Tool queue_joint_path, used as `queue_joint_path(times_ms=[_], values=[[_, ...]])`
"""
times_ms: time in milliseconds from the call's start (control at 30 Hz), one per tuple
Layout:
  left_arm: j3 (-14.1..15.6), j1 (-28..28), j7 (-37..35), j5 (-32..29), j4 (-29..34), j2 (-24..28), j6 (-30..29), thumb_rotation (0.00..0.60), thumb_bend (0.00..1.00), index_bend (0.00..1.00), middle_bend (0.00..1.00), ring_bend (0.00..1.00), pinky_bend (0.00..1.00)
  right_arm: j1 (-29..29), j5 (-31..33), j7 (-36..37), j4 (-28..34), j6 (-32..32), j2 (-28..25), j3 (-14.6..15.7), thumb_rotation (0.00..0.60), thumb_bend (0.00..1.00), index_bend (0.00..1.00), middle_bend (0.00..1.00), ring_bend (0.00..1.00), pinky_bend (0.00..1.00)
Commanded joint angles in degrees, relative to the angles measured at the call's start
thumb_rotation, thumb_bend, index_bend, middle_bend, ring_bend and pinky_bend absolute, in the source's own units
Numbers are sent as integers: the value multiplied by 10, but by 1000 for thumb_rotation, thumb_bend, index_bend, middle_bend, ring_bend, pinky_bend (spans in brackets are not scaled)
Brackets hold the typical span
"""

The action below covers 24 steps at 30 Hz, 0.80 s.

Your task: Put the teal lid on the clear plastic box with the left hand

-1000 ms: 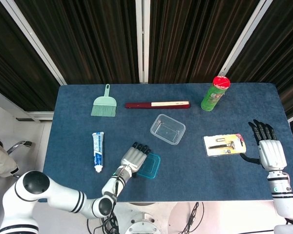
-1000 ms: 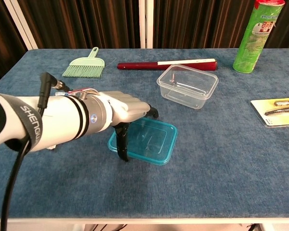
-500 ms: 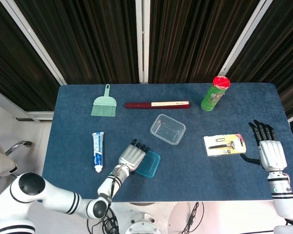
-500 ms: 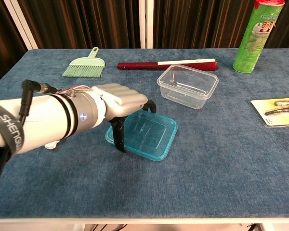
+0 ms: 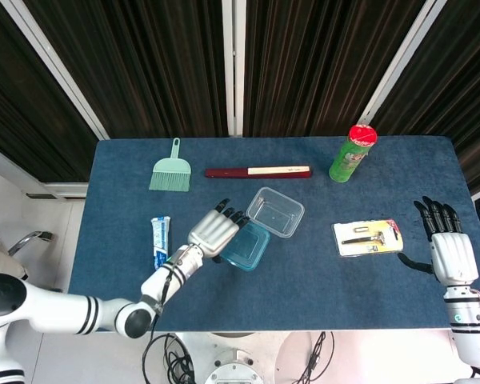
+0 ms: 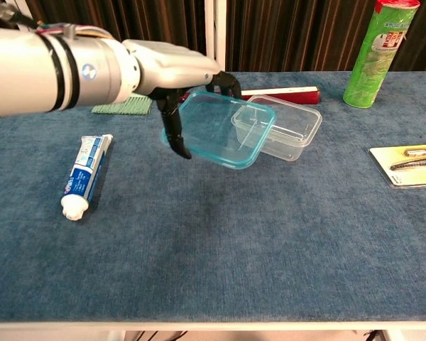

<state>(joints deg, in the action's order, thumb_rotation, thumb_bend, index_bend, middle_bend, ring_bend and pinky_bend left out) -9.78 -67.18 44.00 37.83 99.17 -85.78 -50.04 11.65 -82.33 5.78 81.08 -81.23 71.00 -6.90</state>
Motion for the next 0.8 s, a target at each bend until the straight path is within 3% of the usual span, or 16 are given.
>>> queue_joint_path(times_ms=[33,233,433,800], values=[[-45,-66,-48,19,-106,0,111,600,203,358,306,193,19,-10,-2,-17,29,-13,-14,1,600,33,0,0,0,0],[-48,-152,-67,-20,-247,-46,207,600,197,357,300,177,10,-15,4,-52,68,-17,-25,0,600,33,0,0,0,0],[-19,-219,-86,-68,-375,-99,268,600,199,357,299,177,9,-15,13,-71,87,-11,-27,-3,600,33,0,0,0,0],[35,-265,-149,-71,-491,-153,344,600,199,353,294,160,0,-5,24,-76,88,7,-25,-10,600,33,0,0,0,0]])
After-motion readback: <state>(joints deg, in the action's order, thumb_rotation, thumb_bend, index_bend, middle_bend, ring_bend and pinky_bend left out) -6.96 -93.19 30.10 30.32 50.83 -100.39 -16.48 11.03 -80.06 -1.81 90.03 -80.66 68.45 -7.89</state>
